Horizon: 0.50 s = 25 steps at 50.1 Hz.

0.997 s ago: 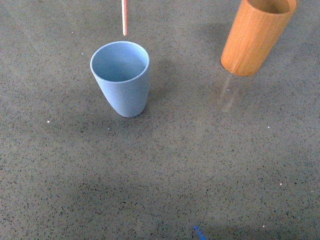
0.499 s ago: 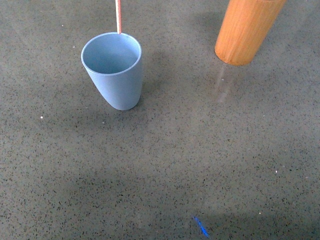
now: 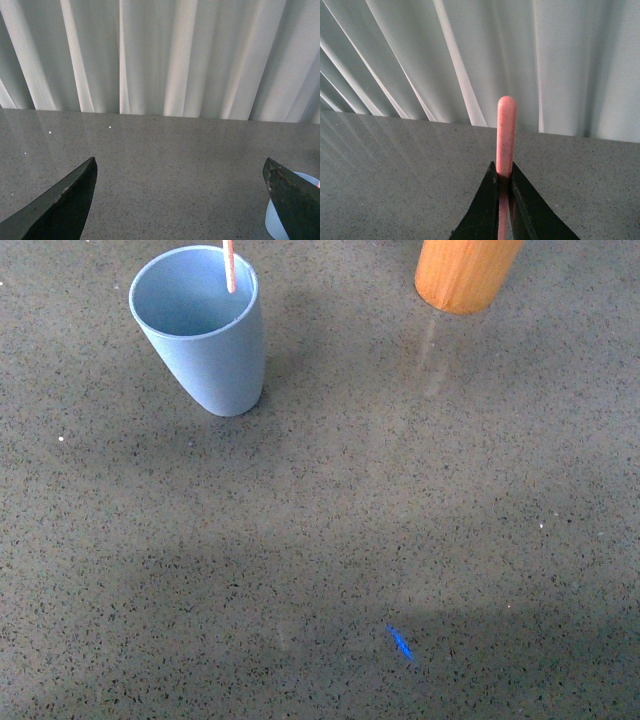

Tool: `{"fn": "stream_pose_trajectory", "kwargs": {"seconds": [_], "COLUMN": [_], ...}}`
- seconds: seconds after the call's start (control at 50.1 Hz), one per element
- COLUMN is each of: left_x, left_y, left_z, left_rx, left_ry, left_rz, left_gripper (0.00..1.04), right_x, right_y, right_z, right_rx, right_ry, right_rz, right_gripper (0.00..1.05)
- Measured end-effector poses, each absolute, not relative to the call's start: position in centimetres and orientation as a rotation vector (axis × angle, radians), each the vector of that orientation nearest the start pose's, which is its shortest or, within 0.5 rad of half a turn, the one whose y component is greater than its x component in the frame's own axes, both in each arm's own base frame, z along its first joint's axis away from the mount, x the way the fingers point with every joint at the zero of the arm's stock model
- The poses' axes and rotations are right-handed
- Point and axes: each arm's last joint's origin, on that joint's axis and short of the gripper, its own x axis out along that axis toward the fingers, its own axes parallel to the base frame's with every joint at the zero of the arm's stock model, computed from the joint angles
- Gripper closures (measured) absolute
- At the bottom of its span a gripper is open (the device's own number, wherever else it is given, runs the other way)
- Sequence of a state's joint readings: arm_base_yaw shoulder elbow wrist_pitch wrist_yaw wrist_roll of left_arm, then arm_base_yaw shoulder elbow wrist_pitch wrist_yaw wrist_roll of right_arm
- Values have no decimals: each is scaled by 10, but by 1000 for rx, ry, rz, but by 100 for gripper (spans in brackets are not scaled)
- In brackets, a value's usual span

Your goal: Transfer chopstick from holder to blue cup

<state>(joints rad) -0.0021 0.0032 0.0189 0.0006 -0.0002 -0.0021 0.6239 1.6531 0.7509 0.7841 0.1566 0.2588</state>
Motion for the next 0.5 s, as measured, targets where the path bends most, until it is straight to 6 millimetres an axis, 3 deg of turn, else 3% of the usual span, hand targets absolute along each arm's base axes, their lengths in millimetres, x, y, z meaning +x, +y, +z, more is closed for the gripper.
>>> {"fn": "stream_pose_trajectory", "kwargs": {"seconds": [0.439, 0.499], "left_x": [97, 97], "left_y": [0, 0], "left_z": [170, 170], "left_rx": [-2, -2], "left_ry": [-16, -16], "left_rz": [-2, -2], "left_gripper": [7, 7], "right_x": [276, 276], "right_y": [193, 194], "right_z": [199, 197], "right_rx": [205, 203], "right_ry": [181, 191], "right_rz": [456, 468], "right_gripper": [103, 95]}}
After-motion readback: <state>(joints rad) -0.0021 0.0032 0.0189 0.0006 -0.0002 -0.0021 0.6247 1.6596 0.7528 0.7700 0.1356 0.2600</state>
